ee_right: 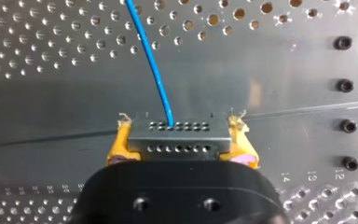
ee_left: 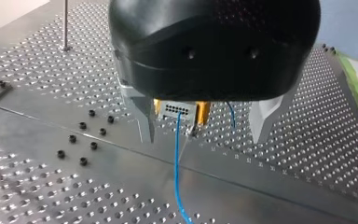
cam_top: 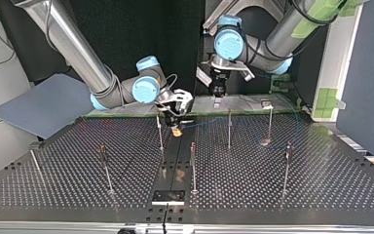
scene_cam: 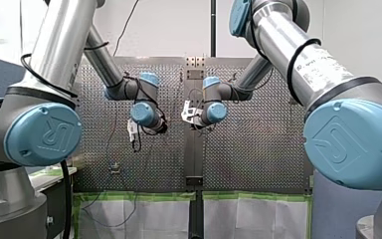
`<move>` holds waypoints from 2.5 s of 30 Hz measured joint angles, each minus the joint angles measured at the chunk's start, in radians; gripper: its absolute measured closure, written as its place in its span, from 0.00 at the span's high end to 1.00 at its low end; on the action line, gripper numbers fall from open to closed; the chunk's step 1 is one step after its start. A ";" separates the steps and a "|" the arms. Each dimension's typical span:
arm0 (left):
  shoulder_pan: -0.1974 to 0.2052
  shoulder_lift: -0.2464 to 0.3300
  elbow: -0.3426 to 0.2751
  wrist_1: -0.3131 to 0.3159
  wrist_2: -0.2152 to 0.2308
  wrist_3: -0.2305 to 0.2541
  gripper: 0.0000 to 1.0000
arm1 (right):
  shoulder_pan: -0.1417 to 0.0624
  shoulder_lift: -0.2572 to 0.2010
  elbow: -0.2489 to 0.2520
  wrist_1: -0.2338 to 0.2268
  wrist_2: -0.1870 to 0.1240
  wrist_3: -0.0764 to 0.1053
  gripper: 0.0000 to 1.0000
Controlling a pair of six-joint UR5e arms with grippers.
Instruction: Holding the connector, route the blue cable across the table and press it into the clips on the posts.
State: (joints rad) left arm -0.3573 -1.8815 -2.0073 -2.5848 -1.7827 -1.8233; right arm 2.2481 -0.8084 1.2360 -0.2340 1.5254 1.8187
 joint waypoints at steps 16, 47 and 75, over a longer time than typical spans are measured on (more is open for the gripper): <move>0.008 -0.037 0.140 -0.063 0.015 -0.032 1.00 | -0.008 0.000 0.000 -0.001 0.001 0.002 0.00; 0.019 -0.286 0.290 -0.042 -0.045 -0.036 0.96 | -0.018 0.000 0.000 -0.007 0.003 0.003 0.00; 0.012 -0.250 0.311 -0.076 -0.056 -0.031 0.00 | -0.018 -0.009 -0.011 0.021 -0.003 -0.003 0.00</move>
State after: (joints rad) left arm -0.3451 -2.1313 -1.6968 -2.6606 -1.8386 -1.8541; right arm 2.2304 -0.8175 1.2252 -0.2127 1.5221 1.8160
